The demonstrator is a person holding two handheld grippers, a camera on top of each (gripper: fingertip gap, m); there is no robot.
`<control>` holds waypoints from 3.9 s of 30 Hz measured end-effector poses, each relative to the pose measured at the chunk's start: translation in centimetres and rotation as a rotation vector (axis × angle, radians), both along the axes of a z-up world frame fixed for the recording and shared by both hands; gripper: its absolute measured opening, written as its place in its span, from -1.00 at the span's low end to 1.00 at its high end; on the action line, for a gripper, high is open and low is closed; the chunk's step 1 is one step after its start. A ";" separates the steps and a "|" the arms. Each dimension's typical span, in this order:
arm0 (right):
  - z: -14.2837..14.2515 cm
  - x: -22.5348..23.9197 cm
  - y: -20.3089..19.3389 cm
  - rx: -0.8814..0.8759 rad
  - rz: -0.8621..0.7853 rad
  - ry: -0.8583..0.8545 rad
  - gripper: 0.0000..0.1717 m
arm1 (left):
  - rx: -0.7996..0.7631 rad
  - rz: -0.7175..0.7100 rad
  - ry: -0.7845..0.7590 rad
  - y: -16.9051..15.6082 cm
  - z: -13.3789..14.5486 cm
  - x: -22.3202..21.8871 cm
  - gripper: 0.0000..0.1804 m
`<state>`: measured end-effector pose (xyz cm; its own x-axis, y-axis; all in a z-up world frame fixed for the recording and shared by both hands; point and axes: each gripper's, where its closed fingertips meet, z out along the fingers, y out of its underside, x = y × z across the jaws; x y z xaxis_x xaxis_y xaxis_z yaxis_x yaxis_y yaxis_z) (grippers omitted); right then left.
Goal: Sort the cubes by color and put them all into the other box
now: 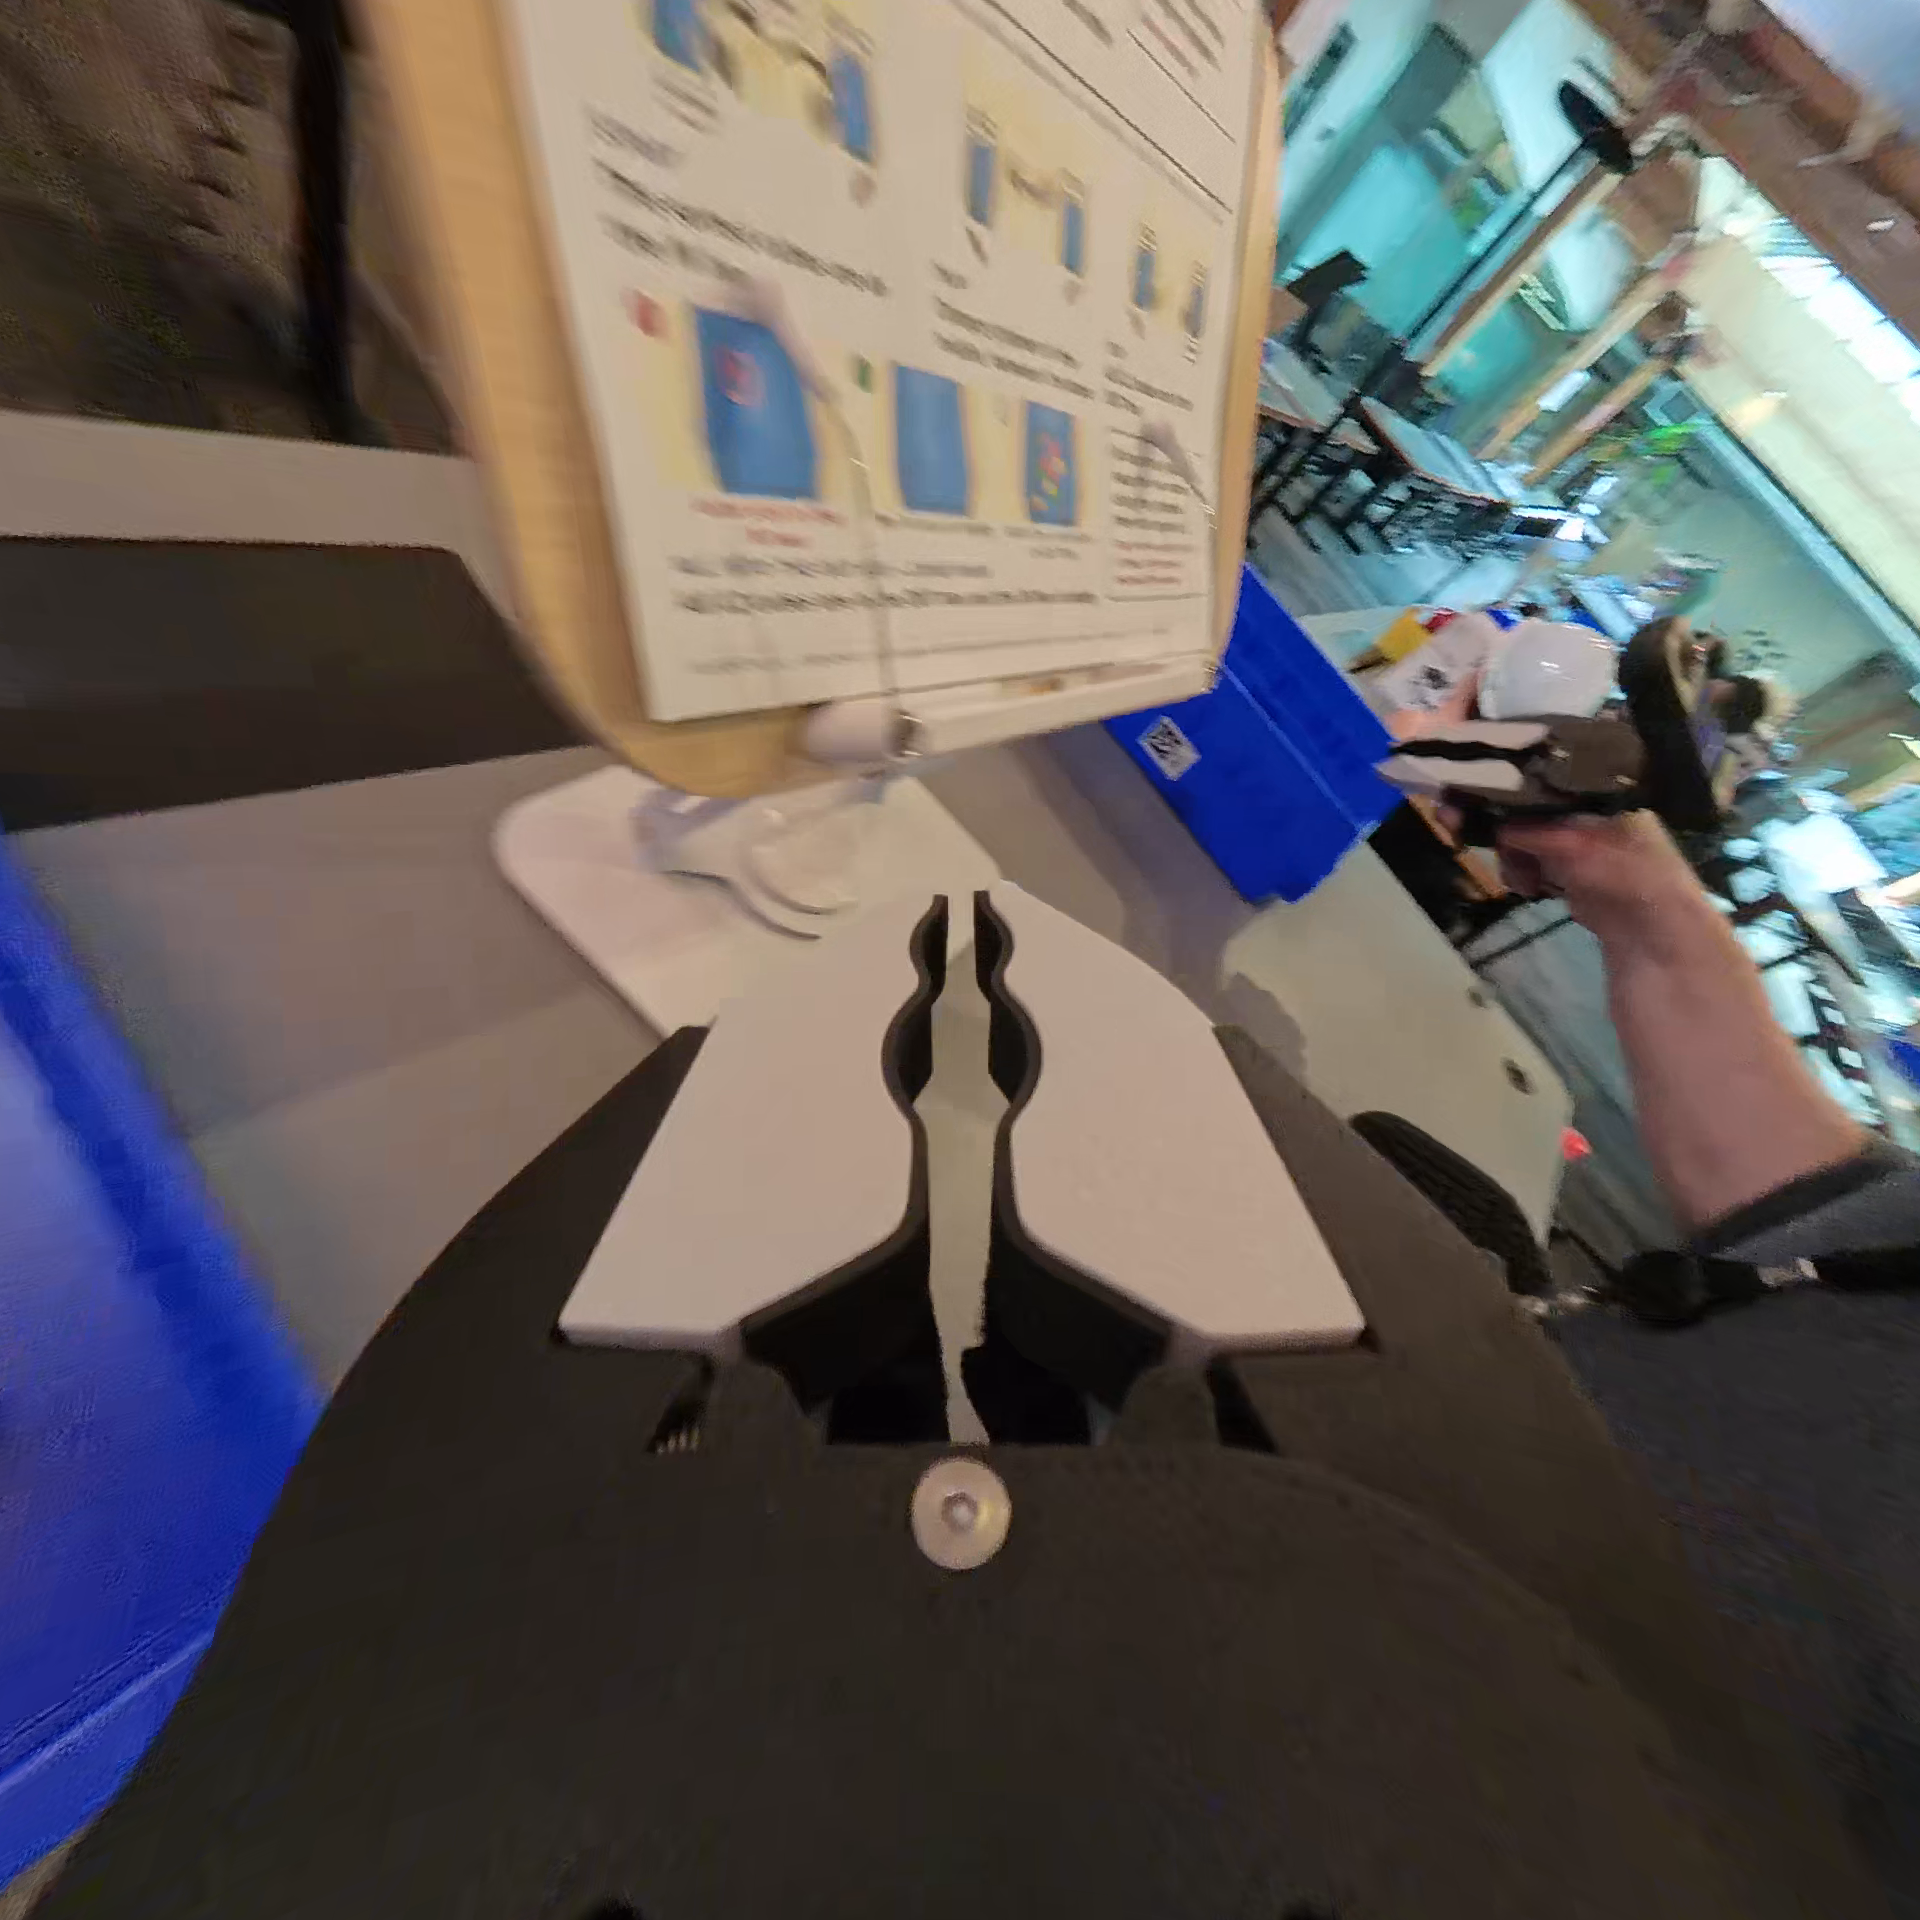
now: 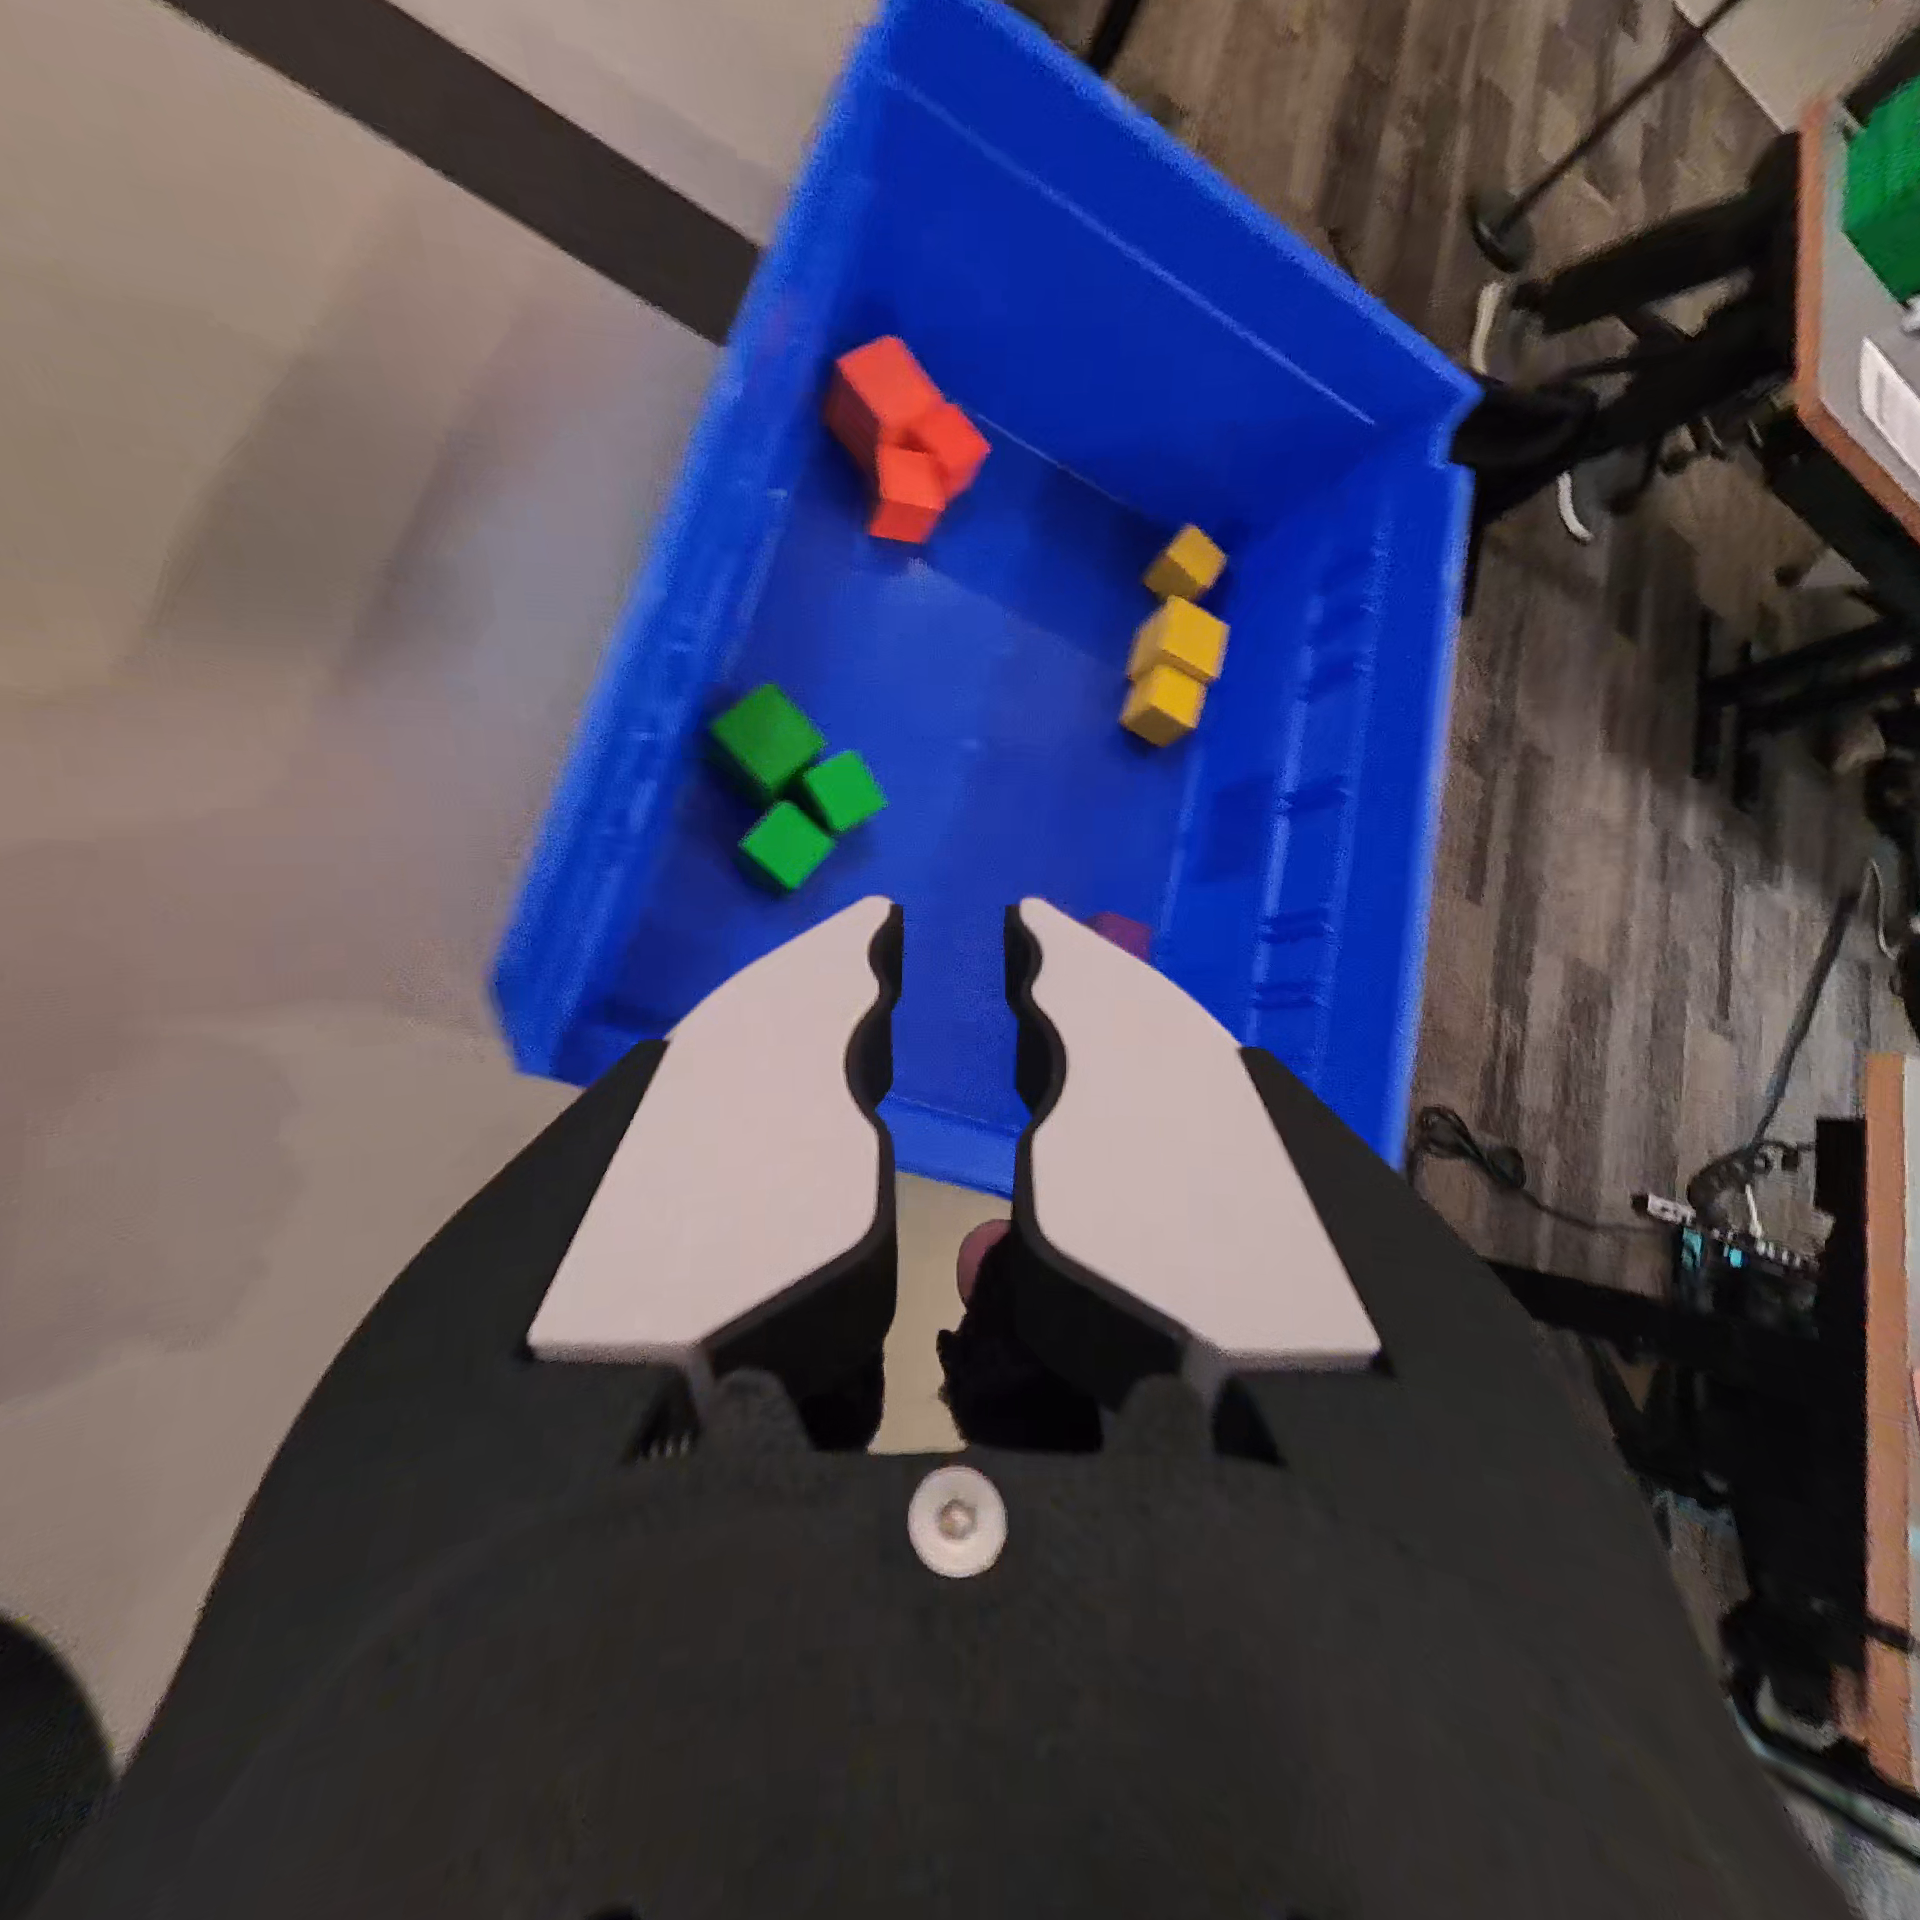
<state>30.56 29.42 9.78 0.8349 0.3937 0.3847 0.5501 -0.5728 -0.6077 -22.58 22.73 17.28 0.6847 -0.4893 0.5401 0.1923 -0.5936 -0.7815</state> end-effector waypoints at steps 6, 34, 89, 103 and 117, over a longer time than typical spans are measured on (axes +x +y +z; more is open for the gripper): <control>-2.2 -5.9 -1.9 -0.044 0.149 -0.082 -0.95 | -0.061 0.176 0.247 1.2 -1.6 -9.7 -0.90; 6.5 -15.5 -3.0 0.238 0.312 -0.091 -0.85 | -0.375 -0.083 0.721 2.3 -15.4 -17.1 -0.68; -7.3 8.6 4.1 -0.032 -0.120 -0.150 -0.66 | -0.199 -0.573 -0.484 -10.0 -0.9 21.0 -1.00; -7.5 9.0 4.2 -0.106 -0.123 -0.192 -0.56 | -0.225 -0.588 -0.455 -9.5 -1.5 21.9 -1.00; 1.2 6.0 -0.5 0.148 -0.081 0.048 -0.77 | -0.219 -0.600 -0.430 -9.8 -1.5 22.9 -1.00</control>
<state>36.55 28.90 11.00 0.8806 0.2660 0.3921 0.4736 -0.5165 -0.7134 0.31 12.93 15.83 0.0436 -0.5619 0.8260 0.0482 -0.8247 -0.5636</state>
